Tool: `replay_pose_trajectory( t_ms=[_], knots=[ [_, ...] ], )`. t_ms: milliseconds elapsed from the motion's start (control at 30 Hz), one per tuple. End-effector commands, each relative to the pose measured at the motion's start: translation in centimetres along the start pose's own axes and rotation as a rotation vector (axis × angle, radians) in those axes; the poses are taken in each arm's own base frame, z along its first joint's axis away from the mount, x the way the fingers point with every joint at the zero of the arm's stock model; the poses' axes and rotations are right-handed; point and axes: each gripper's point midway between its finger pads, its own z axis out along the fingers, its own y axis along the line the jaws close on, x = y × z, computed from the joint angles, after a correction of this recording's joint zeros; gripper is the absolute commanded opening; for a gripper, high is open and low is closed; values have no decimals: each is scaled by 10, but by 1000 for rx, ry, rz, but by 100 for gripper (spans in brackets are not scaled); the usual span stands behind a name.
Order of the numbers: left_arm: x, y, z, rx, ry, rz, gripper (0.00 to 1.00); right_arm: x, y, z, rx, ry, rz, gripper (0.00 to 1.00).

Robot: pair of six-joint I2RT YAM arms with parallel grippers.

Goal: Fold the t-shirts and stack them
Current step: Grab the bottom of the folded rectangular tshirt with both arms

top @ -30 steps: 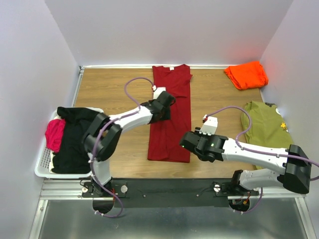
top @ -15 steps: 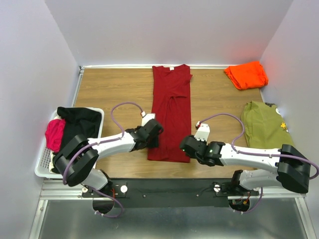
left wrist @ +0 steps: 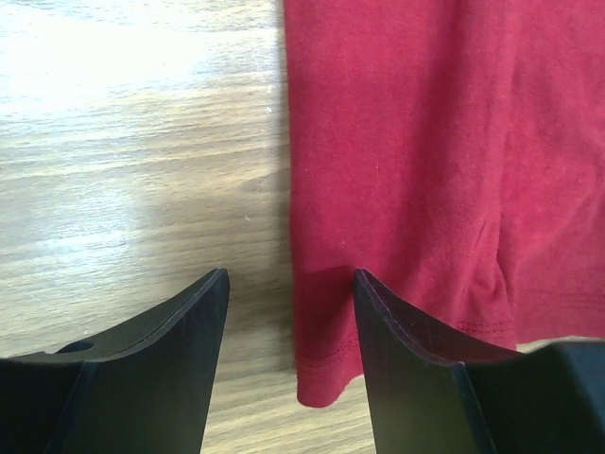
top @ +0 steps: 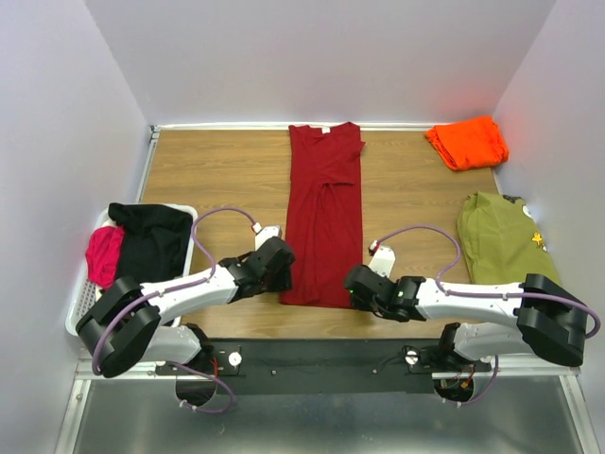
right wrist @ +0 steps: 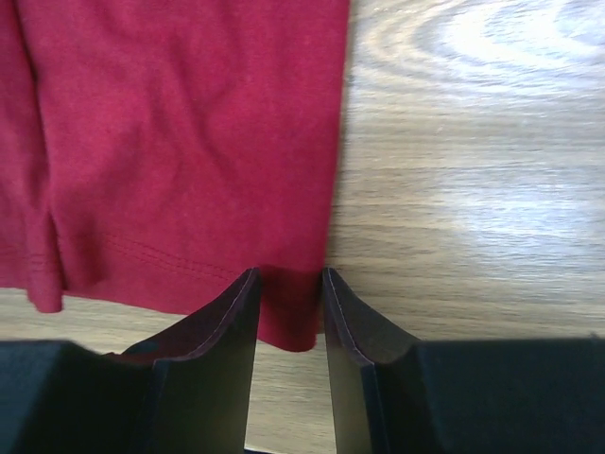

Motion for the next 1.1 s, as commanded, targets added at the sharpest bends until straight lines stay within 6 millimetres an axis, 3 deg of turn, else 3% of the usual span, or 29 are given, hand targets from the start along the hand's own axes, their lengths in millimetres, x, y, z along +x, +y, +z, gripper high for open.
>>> replay_pose_trajectory(
  t_ms=[0, 233, 433, 500, 567, 600, 667, 1067],
  knots=[
    [15, -5, -3, 44, 54, -11, 64, 16, -5, 5, 9, 55, 30, 41],
    [33, -9, -9, 31, 116, -11, 63, 21, -9, 5, 16, 71, 48, 40],
    [47, -12, -16, 19, 144, -23, 56, 26, -15, 6, 29, 81, 47, 40],
    [50, -9, -17, -6, 149, -24, 45, 28, -16, 6, 31, 90, 46, 35],
    [50, -10, -18, -16, 143, -25, 21, 29, -17, 6, 32, 95, 47, 28],
    [50, -9, -17, -23, 144, -22, 14, 30, -17, 6, 31, 97, 47, 14],
    [51, -8, -15, -33, 143, -22, 0, 30, -18, 5, 30, 98, 48, 1],
    [62, -21, -39, -15, 115, -65, 0, 33, -17, -19, -12, 124, 32, 1]
  ],
)
